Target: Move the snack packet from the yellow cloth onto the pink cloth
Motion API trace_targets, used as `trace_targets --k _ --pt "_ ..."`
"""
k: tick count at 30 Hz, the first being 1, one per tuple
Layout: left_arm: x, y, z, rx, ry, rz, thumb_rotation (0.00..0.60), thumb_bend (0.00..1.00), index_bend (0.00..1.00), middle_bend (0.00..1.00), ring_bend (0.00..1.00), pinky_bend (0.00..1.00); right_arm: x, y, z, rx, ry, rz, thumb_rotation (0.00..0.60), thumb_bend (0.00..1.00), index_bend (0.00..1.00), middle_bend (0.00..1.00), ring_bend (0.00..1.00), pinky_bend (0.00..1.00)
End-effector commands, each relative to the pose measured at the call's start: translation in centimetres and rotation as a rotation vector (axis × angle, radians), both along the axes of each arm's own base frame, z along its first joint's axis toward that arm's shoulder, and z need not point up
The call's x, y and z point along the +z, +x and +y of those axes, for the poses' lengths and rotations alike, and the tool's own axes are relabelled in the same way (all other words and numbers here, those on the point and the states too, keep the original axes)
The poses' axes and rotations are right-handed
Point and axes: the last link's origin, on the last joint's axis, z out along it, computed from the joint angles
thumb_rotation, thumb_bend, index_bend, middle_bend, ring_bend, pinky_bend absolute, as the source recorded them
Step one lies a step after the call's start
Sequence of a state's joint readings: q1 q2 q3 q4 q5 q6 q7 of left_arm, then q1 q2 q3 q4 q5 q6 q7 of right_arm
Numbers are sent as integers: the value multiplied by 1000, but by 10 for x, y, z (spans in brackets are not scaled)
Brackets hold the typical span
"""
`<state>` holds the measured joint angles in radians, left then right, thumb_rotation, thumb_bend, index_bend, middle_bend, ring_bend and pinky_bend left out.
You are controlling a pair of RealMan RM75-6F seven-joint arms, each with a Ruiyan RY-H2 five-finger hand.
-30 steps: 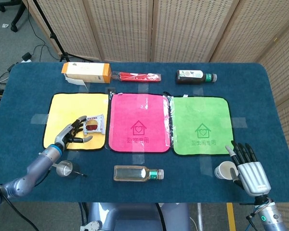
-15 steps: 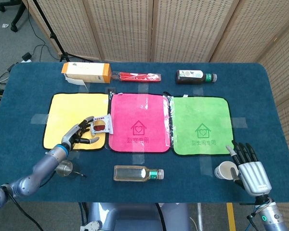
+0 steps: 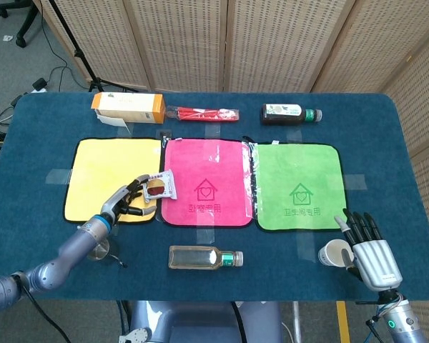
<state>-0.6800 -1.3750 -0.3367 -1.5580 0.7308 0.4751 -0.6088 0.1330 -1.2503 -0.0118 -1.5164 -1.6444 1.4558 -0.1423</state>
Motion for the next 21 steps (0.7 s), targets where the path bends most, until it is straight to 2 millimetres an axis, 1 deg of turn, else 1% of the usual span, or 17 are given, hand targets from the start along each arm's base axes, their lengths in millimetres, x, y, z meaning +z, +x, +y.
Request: trace_targets --k 1,21 --pt "-2 4 0 -7 0 -2 600 275 0 0 0 0 0 0 0 1 0 0 600 569 0 0 0 0" --pt "-11 23 3 -26 -14 -16 600 274 0 0 0 0 -2 1 1 5 9 4 600 569 0 0 0 0"
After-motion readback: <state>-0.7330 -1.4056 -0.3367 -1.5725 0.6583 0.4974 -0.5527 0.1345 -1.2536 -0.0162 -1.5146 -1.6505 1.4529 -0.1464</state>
